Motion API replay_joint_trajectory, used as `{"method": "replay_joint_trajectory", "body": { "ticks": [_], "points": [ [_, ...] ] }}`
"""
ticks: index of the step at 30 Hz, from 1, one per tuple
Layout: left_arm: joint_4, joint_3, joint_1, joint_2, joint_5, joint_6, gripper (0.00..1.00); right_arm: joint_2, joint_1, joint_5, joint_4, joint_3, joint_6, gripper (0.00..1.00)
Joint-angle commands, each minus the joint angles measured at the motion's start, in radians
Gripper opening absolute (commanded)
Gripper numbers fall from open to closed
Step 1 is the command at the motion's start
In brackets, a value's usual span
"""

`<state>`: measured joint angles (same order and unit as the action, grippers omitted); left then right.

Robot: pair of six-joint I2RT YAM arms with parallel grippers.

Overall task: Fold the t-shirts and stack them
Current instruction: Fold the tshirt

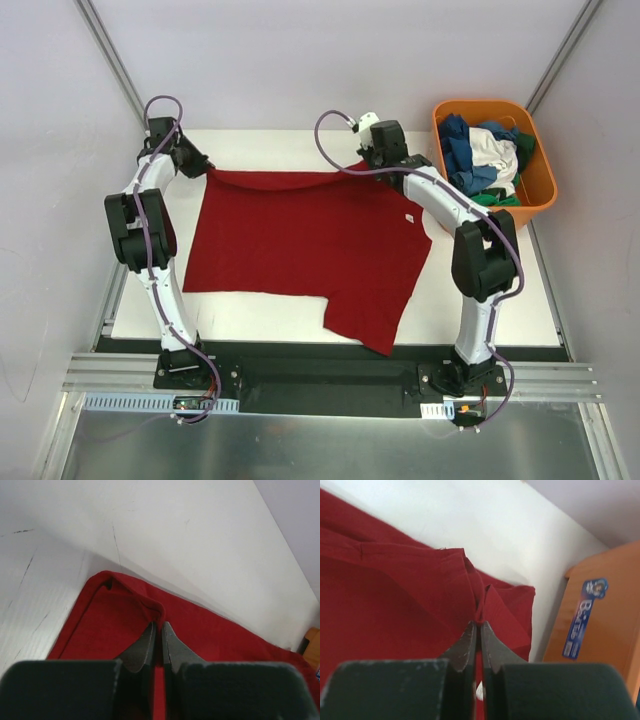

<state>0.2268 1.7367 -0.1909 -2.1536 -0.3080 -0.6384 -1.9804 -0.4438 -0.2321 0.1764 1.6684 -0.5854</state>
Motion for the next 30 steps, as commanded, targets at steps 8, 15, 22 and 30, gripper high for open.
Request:
{"method": "replay_joint_trajectory", "body": {
  "ticks": [8, 15, 22, 30],
  "points": [
    [0.091, -0.129, -0.025, 0.138, -0.009, 0.068, 0.00, 0.212, -0.044, -0.105, 0.156, -0.196, 0.133, 0.01],
    [0.164, -0.198, -0.025, 0.162, 0.073, 0.088, 0.13, 0.218, -0.058, -0.026, 0.283, -0.231, 0.255, 0.09],
    [0.210, -0.246, -0.022, 0.287, 0.150, 0.102, 0.99, 0.345, -0.061, 0.141, 0.383, -0.288, 0.312, 0.85],
    [0.213, -0.123, 0.057, 0.281, 0.031, 0.120, 0.99, 0.201, 0.059, 0.405, 0.399, -0.102, 0.436, 0.97]
  ]
}}
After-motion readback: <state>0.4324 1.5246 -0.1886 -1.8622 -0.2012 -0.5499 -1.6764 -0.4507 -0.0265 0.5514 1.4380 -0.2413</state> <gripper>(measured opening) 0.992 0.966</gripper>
